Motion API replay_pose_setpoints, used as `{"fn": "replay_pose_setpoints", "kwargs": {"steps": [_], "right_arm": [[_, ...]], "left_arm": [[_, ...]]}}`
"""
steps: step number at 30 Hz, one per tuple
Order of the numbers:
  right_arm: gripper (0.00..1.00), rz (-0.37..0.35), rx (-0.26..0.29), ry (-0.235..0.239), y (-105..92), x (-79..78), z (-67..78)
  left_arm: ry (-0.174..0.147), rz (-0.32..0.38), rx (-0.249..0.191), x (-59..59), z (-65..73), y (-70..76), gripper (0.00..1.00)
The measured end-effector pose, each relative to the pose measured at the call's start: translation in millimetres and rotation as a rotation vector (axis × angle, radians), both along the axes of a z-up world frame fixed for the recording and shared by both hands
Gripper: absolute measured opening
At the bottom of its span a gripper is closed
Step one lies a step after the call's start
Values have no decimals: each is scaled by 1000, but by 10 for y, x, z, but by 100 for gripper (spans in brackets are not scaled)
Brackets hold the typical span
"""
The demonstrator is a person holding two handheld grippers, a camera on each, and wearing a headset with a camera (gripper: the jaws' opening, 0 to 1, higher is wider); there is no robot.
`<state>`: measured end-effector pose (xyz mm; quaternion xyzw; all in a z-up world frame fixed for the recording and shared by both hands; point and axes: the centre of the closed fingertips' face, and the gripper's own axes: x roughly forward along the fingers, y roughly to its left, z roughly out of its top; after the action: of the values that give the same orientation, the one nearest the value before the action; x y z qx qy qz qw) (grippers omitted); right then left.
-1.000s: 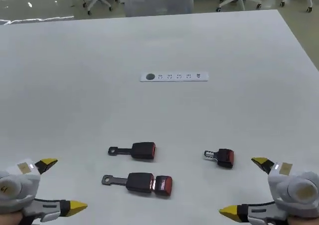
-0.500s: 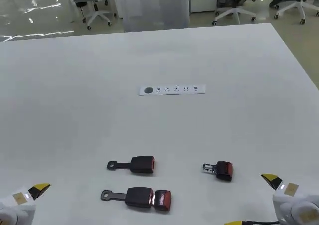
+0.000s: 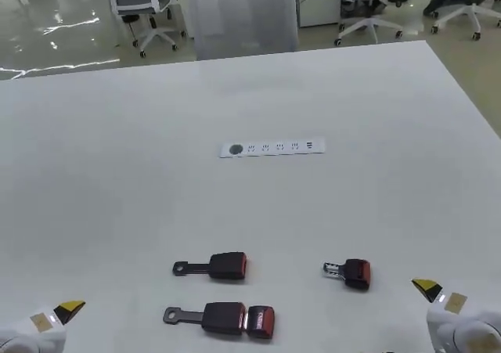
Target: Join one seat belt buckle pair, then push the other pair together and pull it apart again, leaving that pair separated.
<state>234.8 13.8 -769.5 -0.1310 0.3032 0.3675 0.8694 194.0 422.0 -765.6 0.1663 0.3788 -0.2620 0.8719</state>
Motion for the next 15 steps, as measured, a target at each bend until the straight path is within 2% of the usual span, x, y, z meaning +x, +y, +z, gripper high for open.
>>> {"fn": "replay_pose_setpoints", "kwargs": {"steps": [2, 5, 13, 15], "right_arm": [[100, 1, 10, 4, 17, -14, -2], [100, 10, -1, 17, 39, -57, -42], [100, 8, -3, 11, 50, -66, 3], [100, 16, -23, 8, 43, -77, -20]], "left_arm": [[2, 8, -2, -16, -31, 11, 100], [4, 5, 17, -47, -77, 27, 100], [-25, 35, 9, -11, -34, 74, 100], [-23, 37, 8, -9, -35, 79, 100]]}}
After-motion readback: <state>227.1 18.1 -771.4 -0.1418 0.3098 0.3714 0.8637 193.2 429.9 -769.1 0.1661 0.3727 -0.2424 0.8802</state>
